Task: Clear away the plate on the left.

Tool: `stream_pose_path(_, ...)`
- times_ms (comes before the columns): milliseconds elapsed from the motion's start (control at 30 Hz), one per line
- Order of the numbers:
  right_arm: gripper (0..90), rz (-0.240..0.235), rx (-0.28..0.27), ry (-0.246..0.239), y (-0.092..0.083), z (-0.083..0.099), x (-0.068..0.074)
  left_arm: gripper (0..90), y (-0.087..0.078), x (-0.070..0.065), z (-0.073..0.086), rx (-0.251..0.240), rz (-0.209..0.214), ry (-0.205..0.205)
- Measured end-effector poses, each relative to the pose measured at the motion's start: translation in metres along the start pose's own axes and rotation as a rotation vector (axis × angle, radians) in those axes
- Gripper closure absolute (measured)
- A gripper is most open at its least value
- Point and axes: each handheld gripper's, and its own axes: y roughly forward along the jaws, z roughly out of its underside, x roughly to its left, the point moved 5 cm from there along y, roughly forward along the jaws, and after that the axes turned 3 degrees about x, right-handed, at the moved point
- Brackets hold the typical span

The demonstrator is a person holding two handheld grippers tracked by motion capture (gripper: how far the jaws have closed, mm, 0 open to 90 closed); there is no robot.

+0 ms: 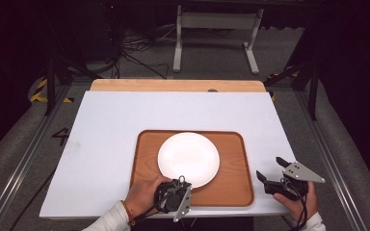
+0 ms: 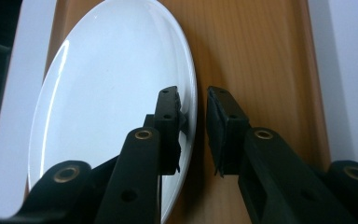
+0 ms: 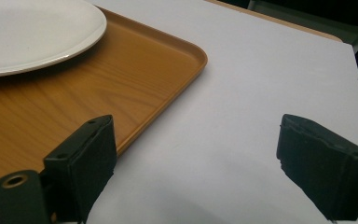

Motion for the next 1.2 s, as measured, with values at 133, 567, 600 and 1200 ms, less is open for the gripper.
stream_pose_path(133,12.5,0.000,0.000,0.001,0.000,0.000,0.000,72.6,-0.002,0.000,0.000,-0.017,0.019,-0.014)
stream_pose_path(567,12.5,0.003,0.000,0.003,-0.001,0.000,-0.001,67.2,-0.012,0.008,0.001,-0.063,0.021,-0.072)
stream_pose_path(600,12.5,0.003,0.000,0.003,-0.001,0.000,-0.001,66.6,-0.013,0.009,0.001,-0.061,0.016,-0.074)
stream_pose_path(1200,12.6,0.003,0.000,0.000,0.000,0.000,0.000,59.0,-0.034,0.033,0.012,-0.140,-0.057,-0.190)
